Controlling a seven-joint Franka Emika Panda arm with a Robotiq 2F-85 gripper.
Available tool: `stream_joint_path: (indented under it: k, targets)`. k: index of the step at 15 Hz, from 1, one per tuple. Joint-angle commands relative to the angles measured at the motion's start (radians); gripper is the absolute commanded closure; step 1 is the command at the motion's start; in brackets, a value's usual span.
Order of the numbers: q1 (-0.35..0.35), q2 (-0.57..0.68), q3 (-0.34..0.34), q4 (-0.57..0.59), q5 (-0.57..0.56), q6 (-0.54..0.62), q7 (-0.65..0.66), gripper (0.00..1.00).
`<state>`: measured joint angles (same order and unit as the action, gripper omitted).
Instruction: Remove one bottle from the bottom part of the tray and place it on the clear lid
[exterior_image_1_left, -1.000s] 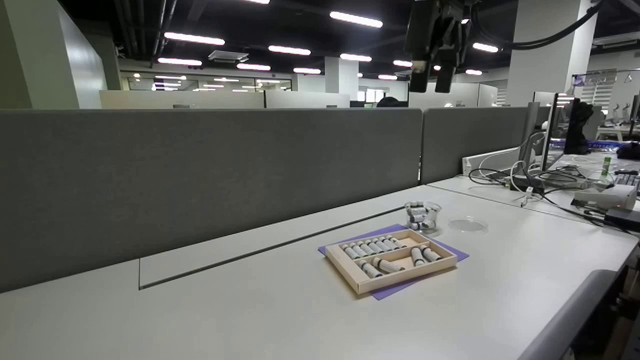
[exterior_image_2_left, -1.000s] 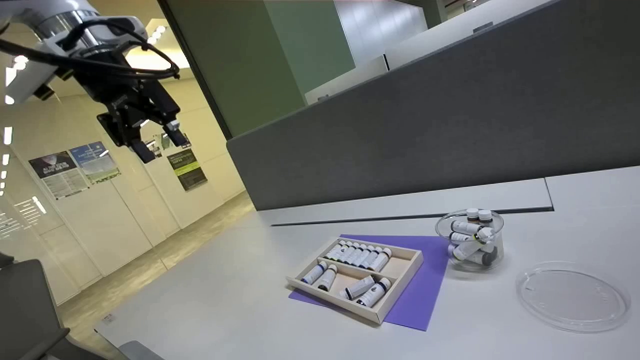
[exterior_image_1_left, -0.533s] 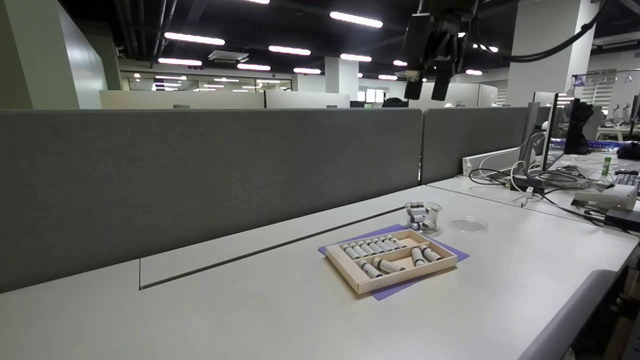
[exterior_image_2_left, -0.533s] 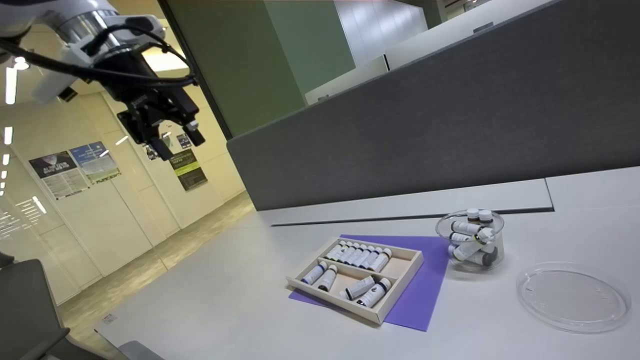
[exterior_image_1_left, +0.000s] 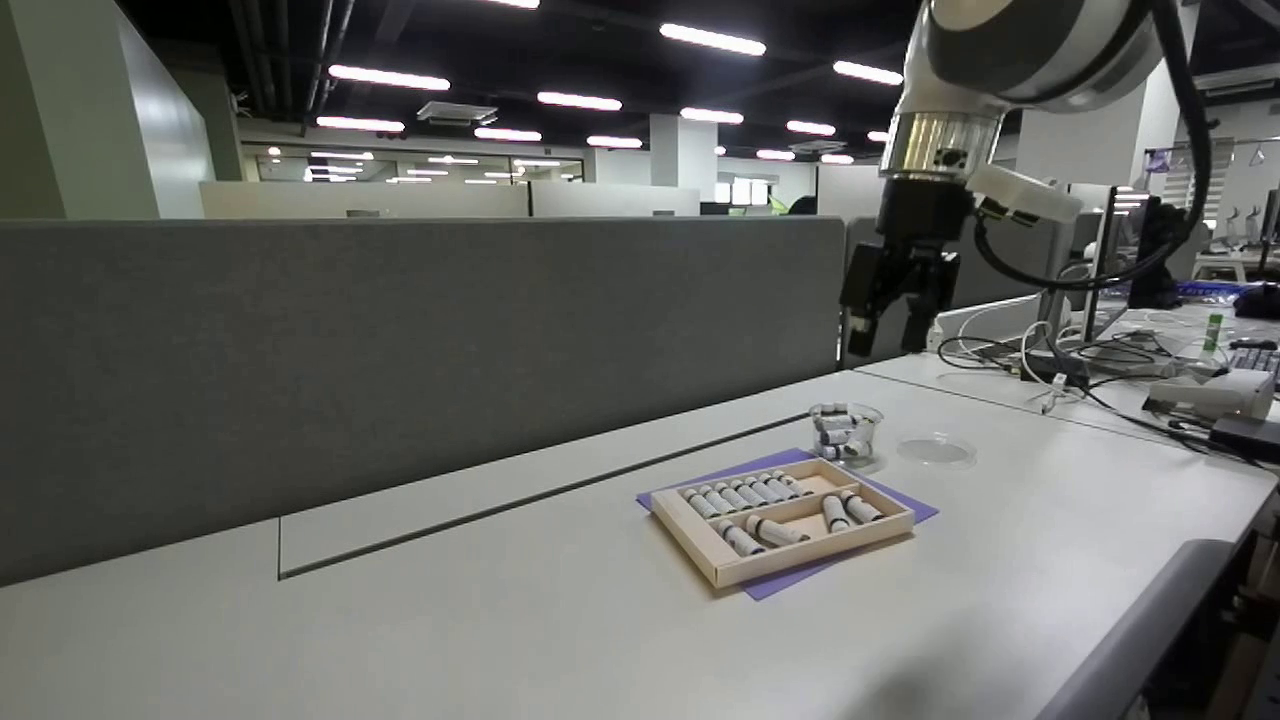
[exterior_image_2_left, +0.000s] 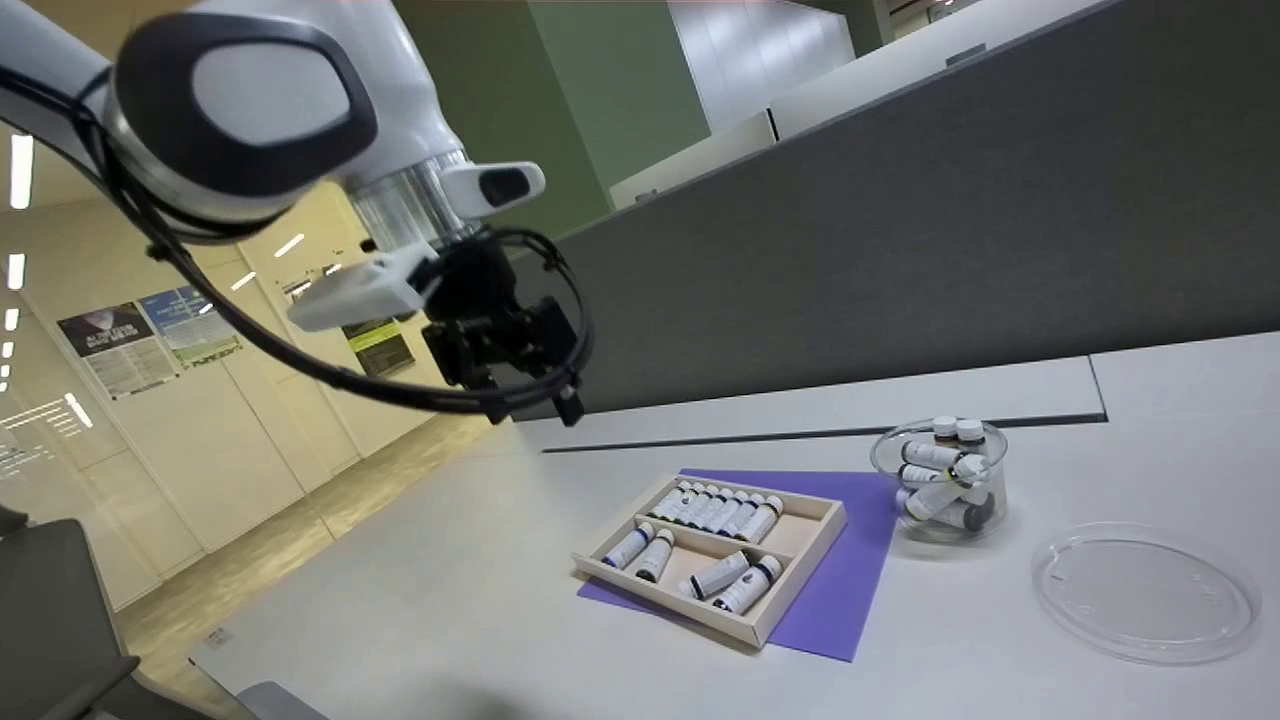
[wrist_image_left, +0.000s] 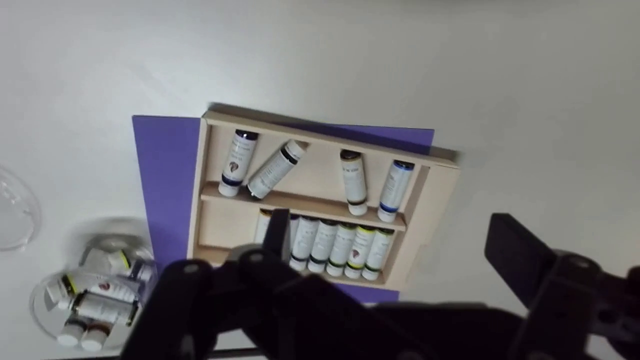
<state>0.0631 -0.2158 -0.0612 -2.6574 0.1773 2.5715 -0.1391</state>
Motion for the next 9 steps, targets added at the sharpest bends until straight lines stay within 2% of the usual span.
stream_joint_path:
  k: [1, 5, 7, 8, 9]
  targets:
    - [-0.018, 0.204, -0.023, 0.066, 0.066, 0.087, -0.037, 0.00]
    - [-0.065, 0.319, -0.001, 0.140, 0.035, 0.194, 0.009, 0.00]
    - [-0.079, 0.342, 0.011, 0.189, 0.039, 0.147, 0.006, 0.00]
    - [-0.089, 0.314, 0.030, 0.212, 0.083, 0.051, -0.028, 0.00]
    - [-0.088, 0.329, 0.021, 0.159, 0.040, 0.151, -0.014, 0.00]
